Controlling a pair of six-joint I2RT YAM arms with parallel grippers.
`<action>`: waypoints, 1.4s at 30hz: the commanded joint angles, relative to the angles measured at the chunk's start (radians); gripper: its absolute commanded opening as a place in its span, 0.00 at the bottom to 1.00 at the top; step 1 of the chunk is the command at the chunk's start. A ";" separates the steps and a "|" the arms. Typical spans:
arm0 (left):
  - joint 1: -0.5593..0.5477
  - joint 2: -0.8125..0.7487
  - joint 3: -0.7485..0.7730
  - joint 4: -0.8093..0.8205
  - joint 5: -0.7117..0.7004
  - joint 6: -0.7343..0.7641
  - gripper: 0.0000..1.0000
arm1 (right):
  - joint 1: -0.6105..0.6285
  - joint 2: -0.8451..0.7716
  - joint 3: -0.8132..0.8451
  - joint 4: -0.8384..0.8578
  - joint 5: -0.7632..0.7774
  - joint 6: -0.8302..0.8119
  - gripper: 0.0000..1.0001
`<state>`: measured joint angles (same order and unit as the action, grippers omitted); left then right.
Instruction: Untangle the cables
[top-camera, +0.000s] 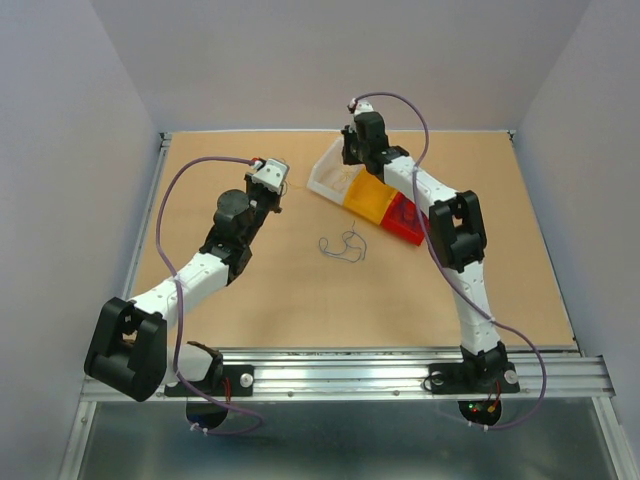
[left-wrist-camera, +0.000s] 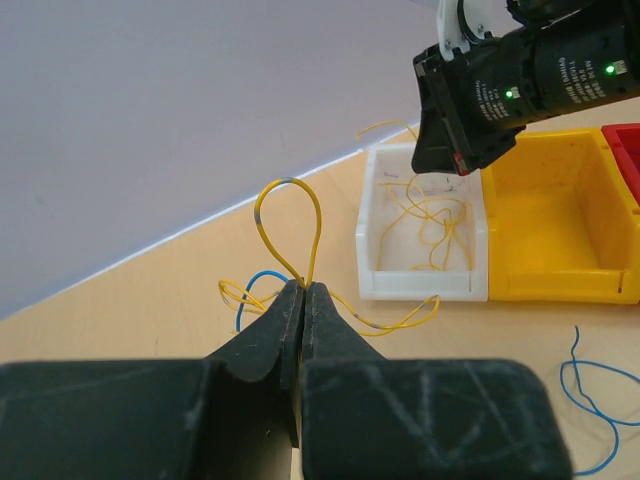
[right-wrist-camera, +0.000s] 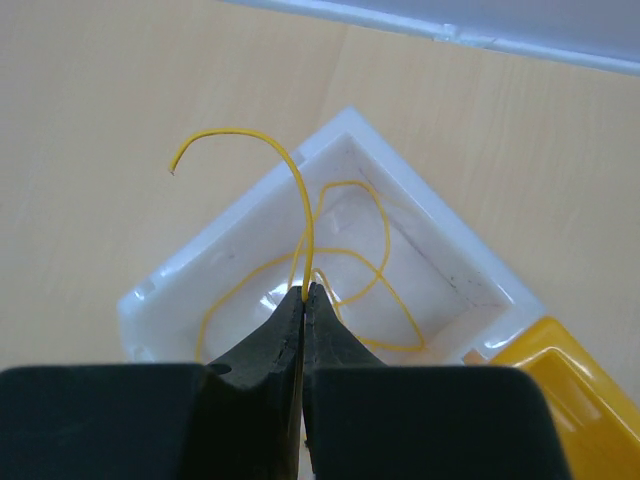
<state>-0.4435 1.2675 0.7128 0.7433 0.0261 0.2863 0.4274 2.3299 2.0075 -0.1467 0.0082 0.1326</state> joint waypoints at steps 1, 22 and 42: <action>0.002 -0.023 0.007 0.059 0.008 0.007 0.00 | 0.036 0.055 0.134 -0.123 0.078 0.159 0.00; 0.002 -0.054 0.000 0.054 0.012 0.004 0.00 | 0.114 0.043 0.056 -0.214 0.565 0.827 0.01; 0.003 -0.028 0.007 0.053 0.008 0.007 0.00 | 0.114 0.131 0.180 -0.223 0.627 0.843 0.16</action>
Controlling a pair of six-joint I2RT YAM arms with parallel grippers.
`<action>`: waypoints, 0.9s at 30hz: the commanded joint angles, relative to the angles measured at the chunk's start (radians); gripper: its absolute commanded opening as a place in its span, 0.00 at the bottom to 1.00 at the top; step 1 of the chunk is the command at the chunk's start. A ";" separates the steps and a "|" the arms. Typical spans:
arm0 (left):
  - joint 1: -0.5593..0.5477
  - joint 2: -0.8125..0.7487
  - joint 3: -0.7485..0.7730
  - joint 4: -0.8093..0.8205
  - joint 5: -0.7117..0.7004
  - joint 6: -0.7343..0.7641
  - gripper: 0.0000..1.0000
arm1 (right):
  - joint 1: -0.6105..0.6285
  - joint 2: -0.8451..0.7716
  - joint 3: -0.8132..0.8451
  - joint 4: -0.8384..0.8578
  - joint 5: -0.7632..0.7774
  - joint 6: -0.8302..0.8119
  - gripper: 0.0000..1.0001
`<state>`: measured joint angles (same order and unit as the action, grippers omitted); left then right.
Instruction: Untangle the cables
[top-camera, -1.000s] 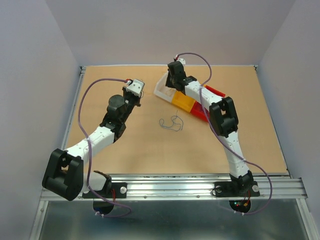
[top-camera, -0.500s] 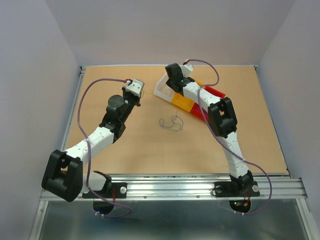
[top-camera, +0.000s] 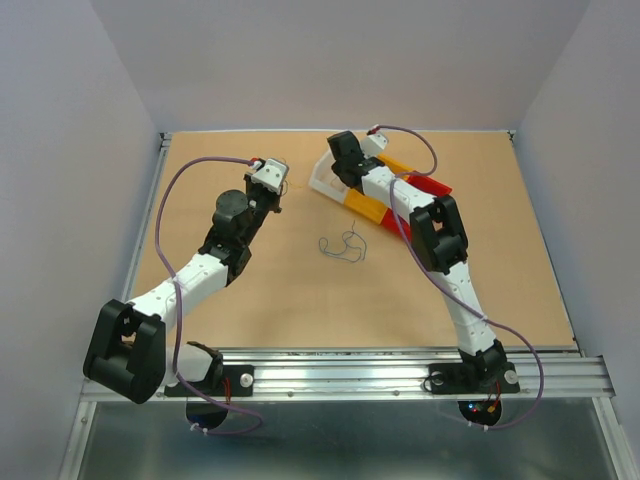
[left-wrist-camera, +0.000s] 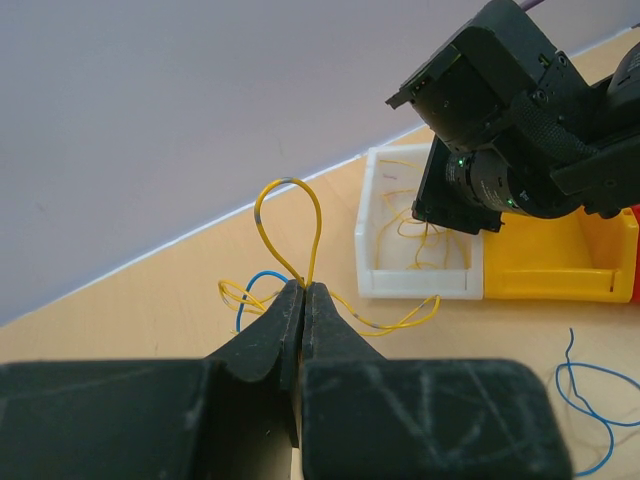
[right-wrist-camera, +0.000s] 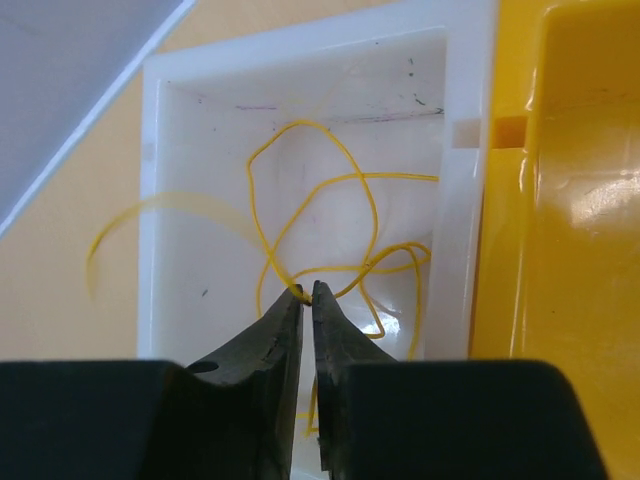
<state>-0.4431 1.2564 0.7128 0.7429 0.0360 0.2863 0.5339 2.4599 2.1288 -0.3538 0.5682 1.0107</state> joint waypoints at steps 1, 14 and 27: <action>0.001 -0.015 0.007 0.053 -0.002 0.008 0.00 | 0.012 -0.010 0.053 -0.014 0.079 -0.043 0.18; 0.001 -0.020 0.005 0.053 -0.005 0.010 0.00 | 0.058 -0.248 -0.138 0.079 0.177 -0.107 0.47; 0.003 -0.003 0.008 0.052 0.044 0.008 0.00 | 0.071 -0.574 -0.703 0.572 -0.348 -0.638 0.53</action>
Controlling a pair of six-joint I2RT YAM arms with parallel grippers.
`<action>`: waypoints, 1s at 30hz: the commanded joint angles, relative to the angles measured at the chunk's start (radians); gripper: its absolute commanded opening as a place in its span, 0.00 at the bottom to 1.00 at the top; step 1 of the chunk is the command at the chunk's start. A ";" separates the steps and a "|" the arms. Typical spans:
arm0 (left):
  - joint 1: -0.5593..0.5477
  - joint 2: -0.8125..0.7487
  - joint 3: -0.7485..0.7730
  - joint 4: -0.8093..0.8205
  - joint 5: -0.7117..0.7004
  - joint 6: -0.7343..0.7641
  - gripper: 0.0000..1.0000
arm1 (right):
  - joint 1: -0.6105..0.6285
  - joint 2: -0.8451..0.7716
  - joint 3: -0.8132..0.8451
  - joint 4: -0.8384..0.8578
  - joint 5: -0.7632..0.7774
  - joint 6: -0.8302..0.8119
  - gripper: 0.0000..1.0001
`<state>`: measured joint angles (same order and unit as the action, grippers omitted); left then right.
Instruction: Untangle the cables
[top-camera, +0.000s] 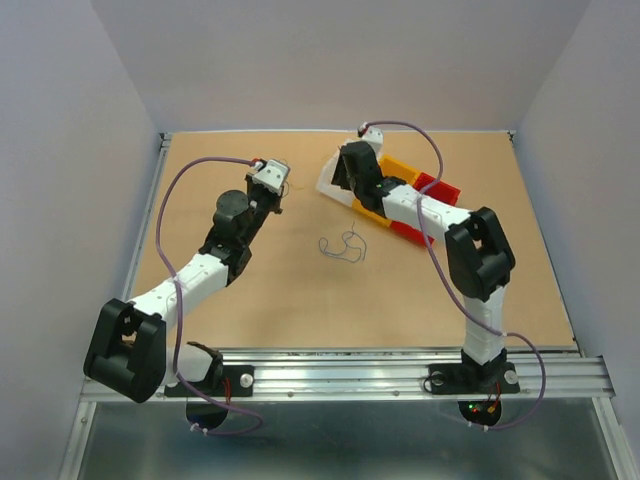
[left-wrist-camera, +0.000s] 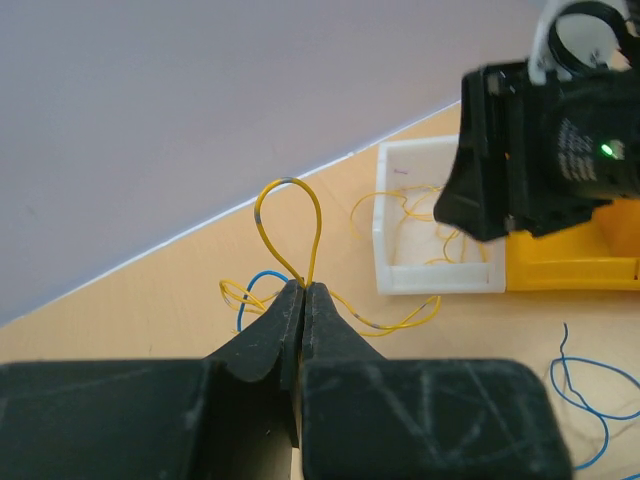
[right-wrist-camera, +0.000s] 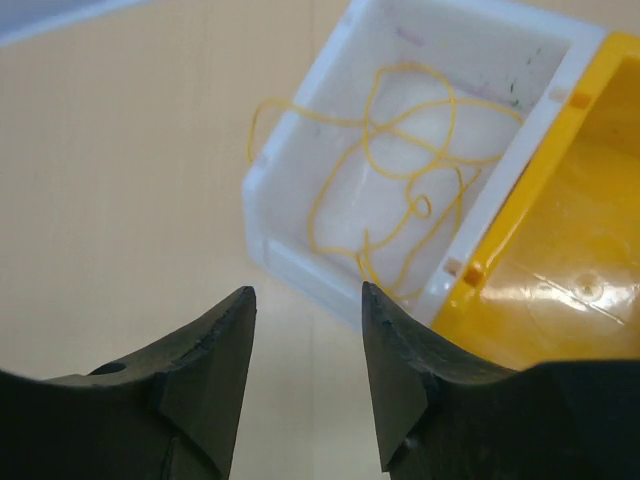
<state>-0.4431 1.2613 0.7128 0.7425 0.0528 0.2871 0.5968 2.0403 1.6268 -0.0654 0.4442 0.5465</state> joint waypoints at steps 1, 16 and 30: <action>0.003 -0.010 0.008 0.052 0.036 0.006 0.00 | 0.008 -0.193 -0.267 0.356 -0.286 -0.190 0.59; 0.033 -0.063 0.056 -0.055 0.357 -0.183 0.00 | 0.008 -0.493 -0.814 0.910 -0.961 -0.428 0.70; 0.104 -0.111 0.057 -0.014 0.584 -0.413 0.00 | 0.012 -0.391 -0.831 1.170 -1.070 -0.369 0.68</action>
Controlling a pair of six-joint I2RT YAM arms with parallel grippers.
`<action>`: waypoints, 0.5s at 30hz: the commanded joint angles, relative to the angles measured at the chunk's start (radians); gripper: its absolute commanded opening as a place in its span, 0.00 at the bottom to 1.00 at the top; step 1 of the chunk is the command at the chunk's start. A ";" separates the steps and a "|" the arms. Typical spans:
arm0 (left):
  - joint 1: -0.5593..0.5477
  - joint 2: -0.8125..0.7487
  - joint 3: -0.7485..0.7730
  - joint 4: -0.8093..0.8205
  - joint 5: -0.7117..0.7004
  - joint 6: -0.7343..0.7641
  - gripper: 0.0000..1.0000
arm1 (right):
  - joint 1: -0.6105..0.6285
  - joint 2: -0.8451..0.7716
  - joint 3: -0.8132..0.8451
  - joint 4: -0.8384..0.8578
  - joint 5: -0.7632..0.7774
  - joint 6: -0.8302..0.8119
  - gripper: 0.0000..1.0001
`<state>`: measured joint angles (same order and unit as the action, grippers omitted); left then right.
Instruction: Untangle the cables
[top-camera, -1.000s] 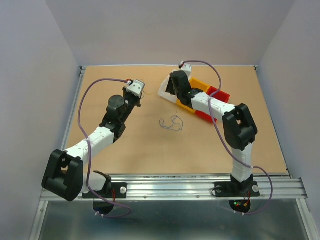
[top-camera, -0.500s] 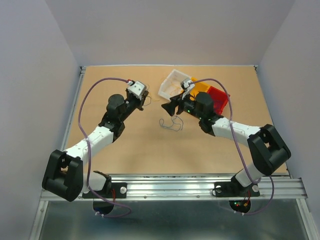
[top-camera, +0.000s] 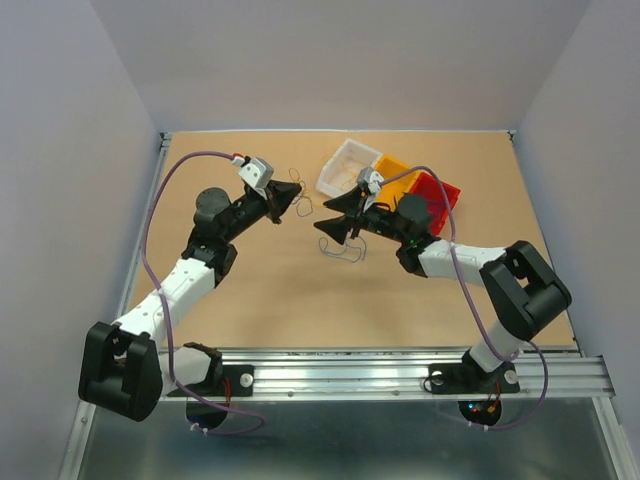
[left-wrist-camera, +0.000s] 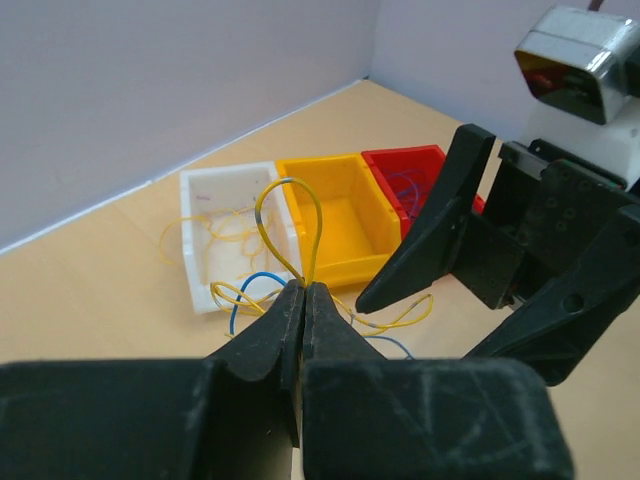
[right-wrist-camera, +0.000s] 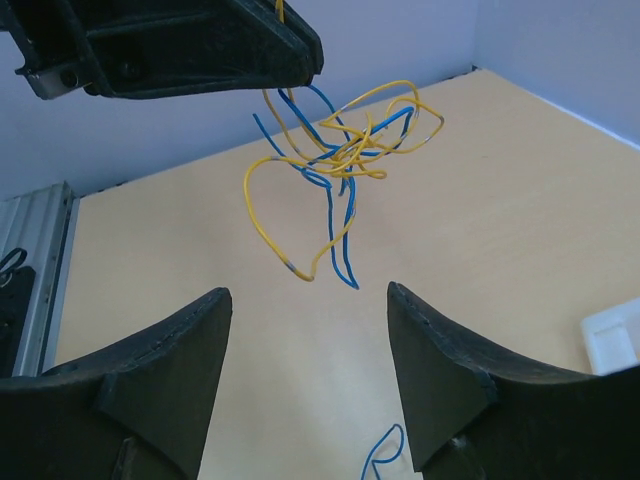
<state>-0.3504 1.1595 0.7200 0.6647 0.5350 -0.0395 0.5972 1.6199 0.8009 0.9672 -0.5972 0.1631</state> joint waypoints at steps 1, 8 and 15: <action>0.013 -0.006 0.052 0.065 0.124 -0.095 0.00 | 0.012 0.037 0.000 0.145 -0.015 0.021 0.68; 0.022 0.008 0.052 0.107 0.215 -0.152 0.00 | 0.016 0.095 0.004 0.245 0.023 0.053 0.65; 0.027 -0.038 0.013 0.173 0.235 -0.174 0.00 | 0.016 0.118 0.012 0.268 0.028 0.062 0.44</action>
<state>-0.3313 1.1728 0.7204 0.7288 0.7292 -0.1883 0.6037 1.7309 0.8013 1.1358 -0.5789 0.2230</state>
